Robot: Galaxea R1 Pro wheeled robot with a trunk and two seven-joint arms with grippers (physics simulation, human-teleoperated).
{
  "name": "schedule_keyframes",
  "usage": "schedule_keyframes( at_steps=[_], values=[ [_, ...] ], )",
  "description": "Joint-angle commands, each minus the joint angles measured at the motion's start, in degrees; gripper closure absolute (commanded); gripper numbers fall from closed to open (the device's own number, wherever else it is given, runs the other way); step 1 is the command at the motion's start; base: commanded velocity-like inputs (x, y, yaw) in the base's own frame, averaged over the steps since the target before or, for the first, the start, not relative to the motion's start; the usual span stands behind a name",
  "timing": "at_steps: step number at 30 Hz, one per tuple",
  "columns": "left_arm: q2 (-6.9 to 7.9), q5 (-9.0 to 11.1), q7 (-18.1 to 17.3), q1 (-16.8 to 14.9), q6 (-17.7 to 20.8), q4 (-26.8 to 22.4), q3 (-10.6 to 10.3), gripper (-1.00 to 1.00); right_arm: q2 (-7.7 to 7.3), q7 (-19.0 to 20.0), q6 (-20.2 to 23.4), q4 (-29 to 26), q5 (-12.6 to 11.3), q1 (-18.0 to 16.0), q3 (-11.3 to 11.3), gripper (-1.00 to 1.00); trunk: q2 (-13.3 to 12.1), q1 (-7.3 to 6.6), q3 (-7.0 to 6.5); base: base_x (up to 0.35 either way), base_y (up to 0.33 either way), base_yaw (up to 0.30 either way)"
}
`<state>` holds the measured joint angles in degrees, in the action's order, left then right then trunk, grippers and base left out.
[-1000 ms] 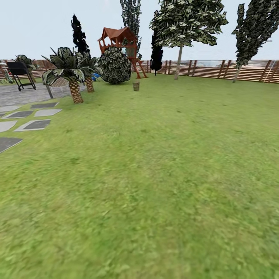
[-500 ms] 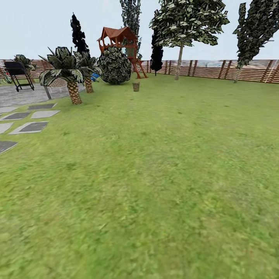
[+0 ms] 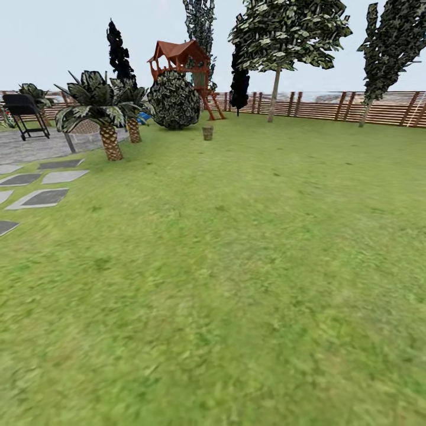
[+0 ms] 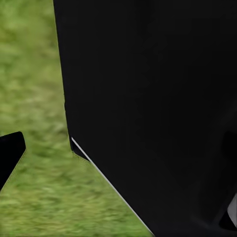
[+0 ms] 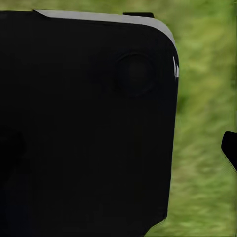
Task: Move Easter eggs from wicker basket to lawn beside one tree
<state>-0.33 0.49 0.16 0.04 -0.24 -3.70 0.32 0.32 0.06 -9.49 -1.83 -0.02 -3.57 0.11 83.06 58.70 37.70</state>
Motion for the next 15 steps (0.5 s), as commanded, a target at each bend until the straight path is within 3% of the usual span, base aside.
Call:
schedule_keyframes(
  at_steps=[1, 15],
  values=[
    [0.00, 0.0, 0.0, 0.0, 0.0, -0.1, 0.0, -1.00, -0.07, 0.0, -0.2, 0.1, 0.0, 0.0, 0.0, -1.00, 0.0, 0.03, 0.04, 0.339, 0.000, 0.000],
    [0.07, 0.1, 0.0, 0.0, -0.1, 0.0, 0.0, -1.00, -0.18, 0.3, -0.1, 0.4, 0.5, 0.0, 0.3, -1.00, 0.0, 0.03, 0.04, 0.340, 0.000, 0.000]
  ],
)
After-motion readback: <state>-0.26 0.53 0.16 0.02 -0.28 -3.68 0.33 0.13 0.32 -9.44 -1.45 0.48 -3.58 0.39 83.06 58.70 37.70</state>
